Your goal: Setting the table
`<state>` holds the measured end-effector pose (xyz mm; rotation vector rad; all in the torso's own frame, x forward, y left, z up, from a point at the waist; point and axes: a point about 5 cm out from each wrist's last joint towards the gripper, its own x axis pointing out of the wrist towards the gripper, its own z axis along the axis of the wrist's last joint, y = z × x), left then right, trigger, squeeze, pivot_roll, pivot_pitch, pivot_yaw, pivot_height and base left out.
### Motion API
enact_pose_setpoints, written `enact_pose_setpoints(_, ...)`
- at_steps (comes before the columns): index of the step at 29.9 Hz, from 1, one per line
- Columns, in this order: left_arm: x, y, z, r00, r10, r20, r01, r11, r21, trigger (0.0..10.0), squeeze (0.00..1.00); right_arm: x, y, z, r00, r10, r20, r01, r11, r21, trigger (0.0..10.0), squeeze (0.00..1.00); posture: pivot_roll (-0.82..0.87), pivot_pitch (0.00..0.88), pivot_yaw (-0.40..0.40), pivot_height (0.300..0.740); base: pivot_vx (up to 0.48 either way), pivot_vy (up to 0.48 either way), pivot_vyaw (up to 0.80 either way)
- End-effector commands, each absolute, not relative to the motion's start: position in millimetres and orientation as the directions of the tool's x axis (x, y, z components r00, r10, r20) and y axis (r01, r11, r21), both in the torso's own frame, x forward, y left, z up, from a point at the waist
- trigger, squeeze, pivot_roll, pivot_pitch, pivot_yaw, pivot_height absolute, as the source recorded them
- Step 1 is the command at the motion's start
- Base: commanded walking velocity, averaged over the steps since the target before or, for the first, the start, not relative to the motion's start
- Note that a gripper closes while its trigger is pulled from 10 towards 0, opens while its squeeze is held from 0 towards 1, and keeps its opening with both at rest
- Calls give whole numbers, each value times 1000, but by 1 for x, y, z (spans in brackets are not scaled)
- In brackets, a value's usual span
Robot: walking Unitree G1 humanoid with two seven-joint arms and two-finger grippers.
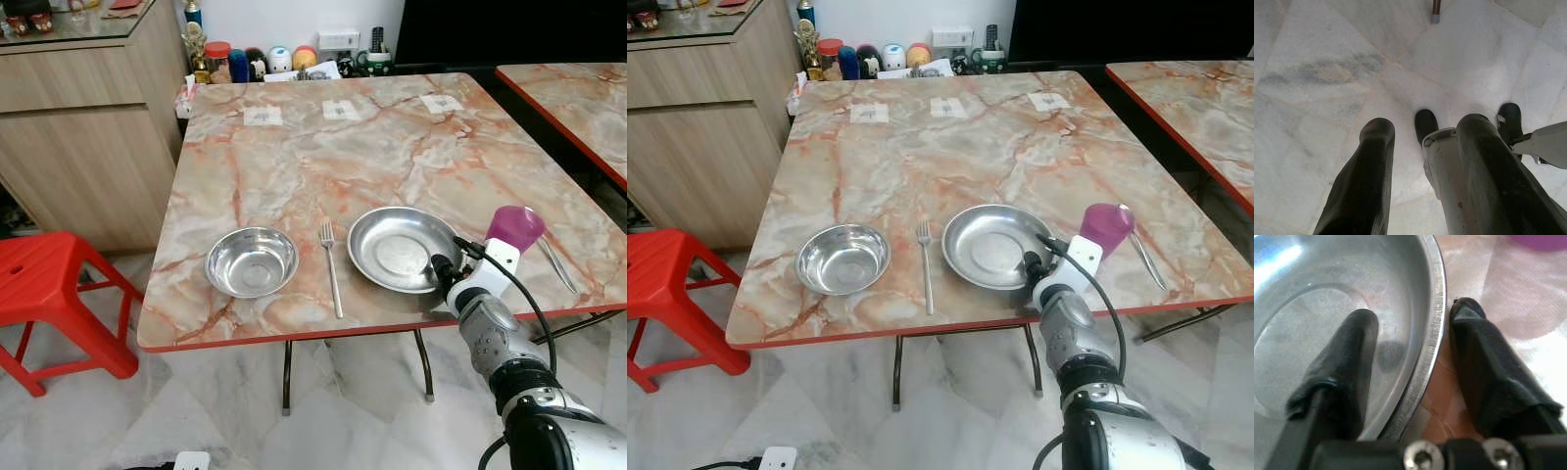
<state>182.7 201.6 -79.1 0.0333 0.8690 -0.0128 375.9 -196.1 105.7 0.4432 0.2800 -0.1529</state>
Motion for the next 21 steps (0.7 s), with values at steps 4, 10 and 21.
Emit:
enact_pose_setpoints(4, 177, 201, -82, 634, 1, -773, 39, 999, 34, 10000, 0, 375, -188, 101, 944, -59, -324, 192, 898, 396, 0, 0, -14, 136, -19, 740, 0, 0, 0)
enact_pose_setpoints(10, 178, 200, -82, 637, -3, -771, 47, 998, 35, 10000, 0, 376, -187, 103, 949, -64, -309, 189, 900, 392, 0, 0, -15, 136, -20, 740, 0, 0, 0)
enact_pose_setpoints(21, 173, 202, -83, 624, -11, -782, 86, 995, 55, 10000, 0, 376, -191, 107, 958, -110, -266, 213, 892, 399, 0, 0, -15, 139, -20, 740, 0, 0, 0)
